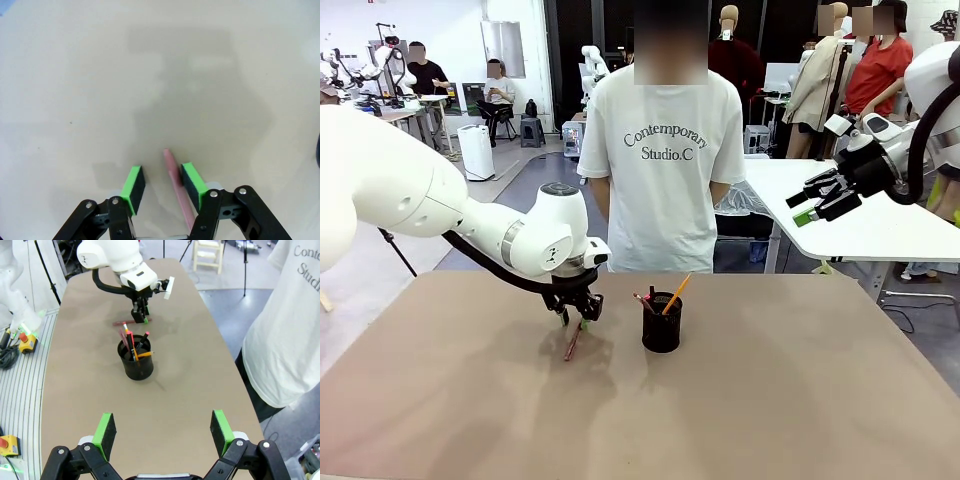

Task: Place the pens into the pen holder.
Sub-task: Pick up a writing instrument from the table and place it into the Pen holder.

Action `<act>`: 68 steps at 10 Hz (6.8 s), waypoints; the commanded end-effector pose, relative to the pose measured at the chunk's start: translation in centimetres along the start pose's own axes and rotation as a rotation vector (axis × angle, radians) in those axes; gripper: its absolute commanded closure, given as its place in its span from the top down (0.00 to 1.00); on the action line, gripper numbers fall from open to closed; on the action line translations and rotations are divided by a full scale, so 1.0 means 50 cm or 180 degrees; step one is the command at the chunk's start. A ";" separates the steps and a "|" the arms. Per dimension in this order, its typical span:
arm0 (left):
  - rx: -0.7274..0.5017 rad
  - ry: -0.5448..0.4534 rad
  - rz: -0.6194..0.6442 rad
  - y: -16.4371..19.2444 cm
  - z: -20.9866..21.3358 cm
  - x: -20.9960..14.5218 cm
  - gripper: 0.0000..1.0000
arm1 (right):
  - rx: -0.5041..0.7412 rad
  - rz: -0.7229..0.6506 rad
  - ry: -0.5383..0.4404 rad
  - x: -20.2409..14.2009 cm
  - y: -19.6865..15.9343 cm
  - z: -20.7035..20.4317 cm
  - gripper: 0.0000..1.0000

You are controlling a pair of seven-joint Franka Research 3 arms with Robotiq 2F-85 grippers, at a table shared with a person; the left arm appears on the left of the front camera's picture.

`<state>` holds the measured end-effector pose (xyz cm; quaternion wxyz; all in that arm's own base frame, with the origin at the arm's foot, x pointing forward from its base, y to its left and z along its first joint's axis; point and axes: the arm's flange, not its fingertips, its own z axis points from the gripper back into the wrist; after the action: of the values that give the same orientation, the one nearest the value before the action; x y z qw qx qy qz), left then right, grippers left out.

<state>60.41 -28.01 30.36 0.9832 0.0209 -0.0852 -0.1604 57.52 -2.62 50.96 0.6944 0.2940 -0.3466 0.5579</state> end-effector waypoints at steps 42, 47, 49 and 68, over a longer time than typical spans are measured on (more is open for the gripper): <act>-0.2687 -0.4139 -0.2975 0.087 0.379 -0.063 0.00 | -0.0039 -0.0031 0.0037 0.005 0.004 -0.002 1.00; -0.2735 -0.4038 -0.2973 0.083 0.382 -0.067 0.00 | -0.0039 -0.0031 0.0037 0.005 0.004 -0.002 1.00; -0.2732 -0.4075 -0.3004 0.077 0.371 -0.054 0.00 | -0.0039 -0.0031 0.0037 0.005 0.004 -0.002 1.00; -0.4109 -0.4051 -0.3744 -0.078 0.106 0.059 0.83 | -0.0039 -0.0031 0.0037 0.005 0.004 -0.002 1.00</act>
<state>61.14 -32.76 35.56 0.3557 -0.5566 -0.4570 -0.5957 57.50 -2.62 50.89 0.6947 0.2942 -0.3462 0.5576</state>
